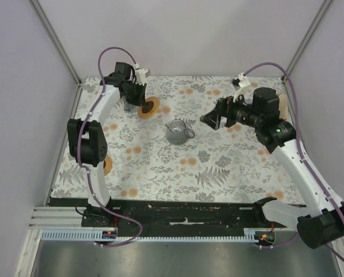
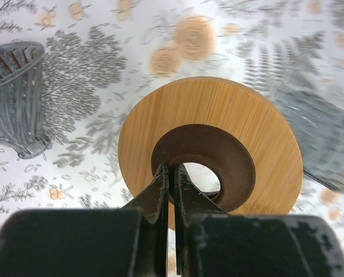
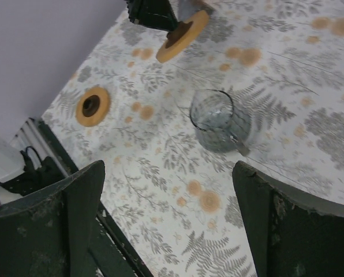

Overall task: Place the coffee filter in the dripper
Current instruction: Pick up the dripper holder from the center of the board, then adjust the dripper holder.

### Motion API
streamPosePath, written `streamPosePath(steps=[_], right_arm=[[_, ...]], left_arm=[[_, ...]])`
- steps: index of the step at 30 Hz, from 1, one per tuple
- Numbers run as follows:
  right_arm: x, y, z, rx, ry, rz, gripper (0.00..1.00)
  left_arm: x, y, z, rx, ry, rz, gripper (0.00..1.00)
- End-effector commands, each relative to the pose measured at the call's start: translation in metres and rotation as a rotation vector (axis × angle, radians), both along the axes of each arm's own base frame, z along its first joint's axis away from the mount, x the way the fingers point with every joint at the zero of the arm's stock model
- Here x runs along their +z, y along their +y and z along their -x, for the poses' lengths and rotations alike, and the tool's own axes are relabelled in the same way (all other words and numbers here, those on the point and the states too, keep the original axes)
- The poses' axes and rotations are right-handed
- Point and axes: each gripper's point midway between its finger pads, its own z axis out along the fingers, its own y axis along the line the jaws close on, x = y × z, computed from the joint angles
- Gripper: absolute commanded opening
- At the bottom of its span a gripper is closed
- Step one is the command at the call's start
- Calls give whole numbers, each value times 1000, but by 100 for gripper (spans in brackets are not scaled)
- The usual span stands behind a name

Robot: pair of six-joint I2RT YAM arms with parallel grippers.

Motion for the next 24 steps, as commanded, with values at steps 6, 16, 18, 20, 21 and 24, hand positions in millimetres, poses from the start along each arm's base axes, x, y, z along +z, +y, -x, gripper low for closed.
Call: streamPosePath(steps=[6, 16, 18, 20, 21, 24], right_arm=[[31, 123, -37, 243, 87, -216, 98], [-7, 163, -64, 300, 250, -307, 68], [-16, 167, -66, 311, 282, -309, 61], [-24, 169, -68, 316, 302, -306, 54], [-26, 170, -69, 316, 307, -305, 52], [-34, 171, -73, 303, 322, -290, 50]], left_arm=[[111, -55, 79, -200, -177, 99, 2], [134, -67, 106, -259, -249, 86, 2], [139, -71, 108, -269, -259, 106, 2], [145, -73, 110, -278, -272, 122, 2], [147, -74, 111, -279, -278, 128, 2], [155, -75, 113, -281, -301, 140, 2]])
